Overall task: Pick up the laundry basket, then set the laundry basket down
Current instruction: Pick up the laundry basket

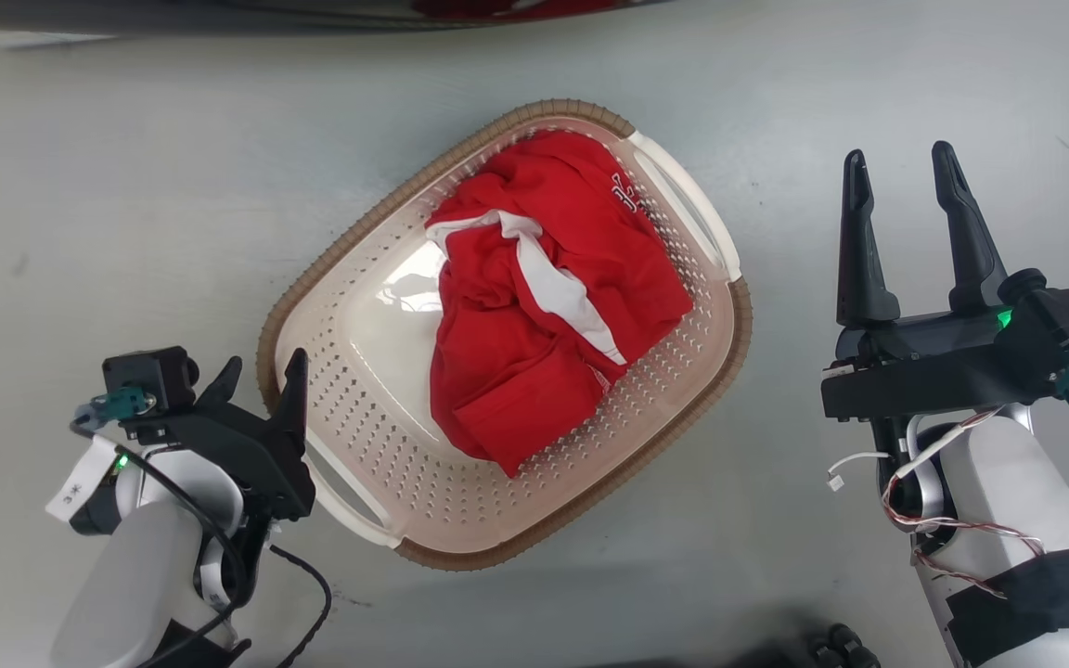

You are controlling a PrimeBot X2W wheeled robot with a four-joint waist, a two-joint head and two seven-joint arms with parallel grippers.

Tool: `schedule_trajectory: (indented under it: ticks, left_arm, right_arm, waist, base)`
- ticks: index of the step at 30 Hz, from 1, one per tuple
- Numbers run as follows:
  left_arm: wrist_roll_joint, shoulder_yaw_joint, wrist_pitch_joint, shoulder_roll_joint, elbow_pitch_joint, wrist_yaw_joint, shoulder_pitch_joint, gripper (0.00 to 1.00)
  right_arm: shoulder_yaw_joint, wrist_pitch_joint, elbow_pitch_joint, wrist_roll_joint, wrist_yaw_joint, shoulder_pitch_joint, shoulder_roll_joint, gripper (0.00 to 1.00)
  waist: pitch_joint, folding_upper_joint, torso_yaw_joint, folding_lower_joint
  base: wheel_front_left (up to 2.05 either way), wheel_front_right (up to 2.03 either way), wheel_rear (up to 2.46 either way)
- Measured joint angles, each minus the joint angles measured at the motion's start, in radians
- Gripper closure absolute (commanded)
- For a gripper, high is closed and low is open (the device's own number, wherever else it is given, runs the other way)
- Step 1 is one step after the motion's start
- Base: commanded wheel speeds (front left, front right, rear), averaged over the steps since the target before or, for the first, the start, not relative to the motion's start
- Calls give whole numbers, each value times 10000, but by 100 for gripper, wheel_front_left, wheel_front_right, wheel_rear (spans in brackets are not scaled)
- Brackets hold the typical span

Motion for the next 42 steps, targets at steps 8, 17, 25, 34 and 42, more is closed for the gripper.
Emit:
schedule_trajectory:
  ticks: [8,17,25,34,42]
  left_arm:
    - [-405,180,174,-59,761,-98,-432,0]
    - [-502,261,171,-159,1377,-261,-844,100]
    - [-483,219,61,-155,1737,-362,-1081,100]
    - [-82,-286,190,431,2128,-748,-1764,100]
    - [451,-1093,725,1308,2368,-1149,-2349,100]
  right_arm:
    - [-73,0,194,-2,84,-77,48,0]
    - [-146,0,349,-79,174,-112,140,0]
    - [-222,0,451,-92,234,-212,186,0]
    - [-303,0,558,-121,316,-293,221,0]
    - [-336,0,619,-161,351,-298,313,0]
  waist:
    - [387,0,-259,-1]
    - [479,-3,-327,-3]
    - [473,-3,-293,-3]
    - [396,-2,-269,-2]
    - [337,-2,-340,-2]
  base:
    - [0,0,0]
    - [0,0,0]
    - [0,0,0]
    - [0,0,0]
    - [0,0,0]
